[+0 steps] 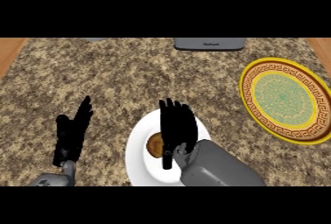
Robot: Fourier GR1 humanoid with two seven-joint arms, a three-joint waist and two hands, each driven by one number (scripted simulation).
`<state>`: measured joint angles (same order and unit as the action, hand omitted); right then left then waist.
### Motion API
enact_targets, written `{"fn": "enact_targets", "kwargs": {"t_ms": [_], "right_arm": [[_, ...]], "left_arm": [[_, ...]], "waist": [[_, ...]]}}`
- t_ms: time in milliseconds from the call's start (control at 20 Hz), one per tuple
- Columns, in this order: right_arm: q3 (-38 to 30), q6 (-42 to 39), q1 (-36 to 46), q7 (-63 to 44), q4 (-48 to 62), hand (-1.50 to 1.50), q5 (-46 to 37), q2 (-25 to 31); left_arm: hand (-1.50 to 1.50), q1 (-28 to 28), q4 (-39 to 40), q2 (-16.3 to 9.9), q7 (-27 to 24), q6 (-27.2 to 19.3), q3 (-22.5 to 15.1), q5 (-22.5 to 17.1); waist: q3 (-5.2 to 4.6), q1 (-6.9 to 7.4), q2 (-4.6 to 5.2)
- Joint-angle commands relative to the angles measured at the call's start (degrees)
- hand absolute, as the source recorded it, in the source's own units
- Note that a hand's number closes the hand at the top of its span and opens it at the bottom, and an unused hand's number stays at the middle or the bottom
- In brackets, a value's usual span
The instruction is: Pick the pear from the plate and place it in the plate
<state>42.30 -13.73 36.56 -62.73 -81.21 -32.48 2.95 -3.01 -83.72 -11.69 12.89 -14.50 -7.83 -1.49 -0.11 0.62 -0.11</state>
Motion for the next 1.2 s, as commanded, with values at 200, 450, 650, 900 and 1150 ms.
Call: {"fn": "enact_targets", "kwargs": {"t_ms": [200, 450, 650, 900, 1150], "right_arm": [[-1.74, -9.79, 3.61, -12.28, 7.03, -1.5, 6.61, -2.85], [-1.88, -9.35, 5.2, -11.98, 9.94, -1.5, 9.01, -2.88], [0.67, -7.25, 4.67, -12.67, 10.64, -1.5, 10.35, -2.88], [-0.95, -9.85, 1.98, -8.9, 11.0, -1.5, 8.24, -2.14], [-0.29, -6.99, 3.68, -11.27, 11.15, -1.5, 10.73, -2.88]], "left_arm": [[0.0, -0.88, -0.08, 0.42, 1.46, -0.91, 0.02, 1.28], [0.0, 2.14, -0.38, 0.16, -0.93, 0.55, 0.51, 0.58], [0.0, 4.64, -2.34, 1.25, -2.16, 0.32, -0.67, 1.24], [0.0, 0.62, -1.96, 1.25, 2.2, -0.19, 0.46, 1.66], [0.0, 3.65, -1.73, 1.49, -0.9, 0.79, 0.59, 1.82]], "waist": [[0.05, -0.22, 0.06], [0.06, 0.07, 0.05], [0.07, 0.46, -0.01], [0.11, -0.66, -0.03], [0.1, -0.08, 0.03]]}}
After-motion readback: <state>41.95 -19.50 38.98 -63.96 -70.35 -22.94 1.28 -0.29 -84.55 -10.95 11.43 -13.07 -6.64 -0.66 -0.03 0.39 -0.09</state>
